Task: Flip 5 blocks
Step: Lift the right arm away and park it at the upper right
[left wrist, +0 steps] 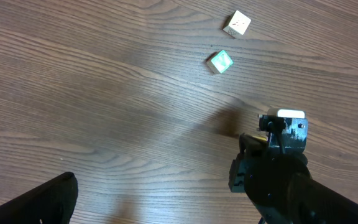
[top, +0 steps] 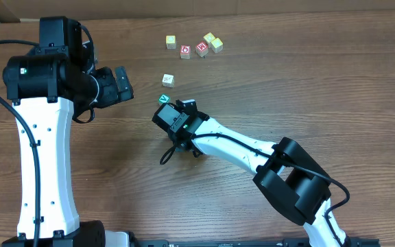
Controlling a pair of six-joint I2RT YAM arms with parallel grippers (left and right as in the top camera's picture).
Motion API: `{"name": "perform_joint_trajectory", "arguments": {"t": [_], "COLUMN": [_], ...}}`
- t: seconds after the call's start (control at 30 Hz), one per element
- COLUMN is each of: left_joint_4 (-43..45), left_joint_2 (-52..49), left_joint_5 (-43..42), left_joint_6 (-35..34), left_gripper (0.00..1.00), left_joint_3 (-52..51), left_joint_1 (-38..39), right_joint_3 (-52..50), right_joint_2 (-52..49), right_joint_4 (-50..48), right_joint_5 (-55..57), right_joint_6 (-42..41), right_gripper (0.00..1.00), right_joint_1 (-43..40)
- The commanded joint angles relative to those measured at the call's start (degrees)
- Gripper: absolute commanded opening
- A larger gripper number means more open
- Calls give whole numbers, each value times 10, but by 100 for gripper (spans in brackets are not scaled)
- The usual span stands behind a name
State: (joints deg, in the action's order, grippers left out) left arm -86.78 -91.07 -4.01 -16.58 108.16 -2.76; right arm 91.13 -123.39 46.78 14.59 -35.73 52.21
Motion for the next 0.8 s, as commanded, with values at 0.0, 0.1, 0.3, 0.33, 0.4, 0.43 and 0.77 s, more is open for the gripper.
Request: {"name": "perform_joint_trajectory", "arguments": {"t": [0.0, 0.1, 0.3, 0.33, 0.4, 0.43, 0.77], "left_joint_4": [1, 1, 1, 1, 1, 1, 1], "left_joint_2": [-3, -3, -3, -3, -3, -3, -3], "left_joint_5": [4, 4, 4, 4, 4, 4, 4], "left_joint_6": [-8, -8, -8, -8, -8, -8, -8], "left_gripper": [100, 100, 100, 100, 100, 100, 100], "left_joint_3": [6, 6, 6, 6, 6, 6, 6], "left_joint_1": [-2, -2, -2, -2, -2, -2, -2], "right_joint_3": [16, 17, 55, 66, 86, 105, 120], "right_joint_2": [13, 31, 68, 76, 87, 93, 88], "right_joint_4": [0, -8, 6, 16, 35, 53, 72], "right_joint_5": [5, 3, 1, 1, 1, -14, -203], "right_joint_6": [4, 5, 17, 17, 17, 24, 56], "right_gripper": [8, 11, 31, 37, 53, 61, 100], "right_joint_1": [-2, -2, -9, -15, -32, -56, -237]}}
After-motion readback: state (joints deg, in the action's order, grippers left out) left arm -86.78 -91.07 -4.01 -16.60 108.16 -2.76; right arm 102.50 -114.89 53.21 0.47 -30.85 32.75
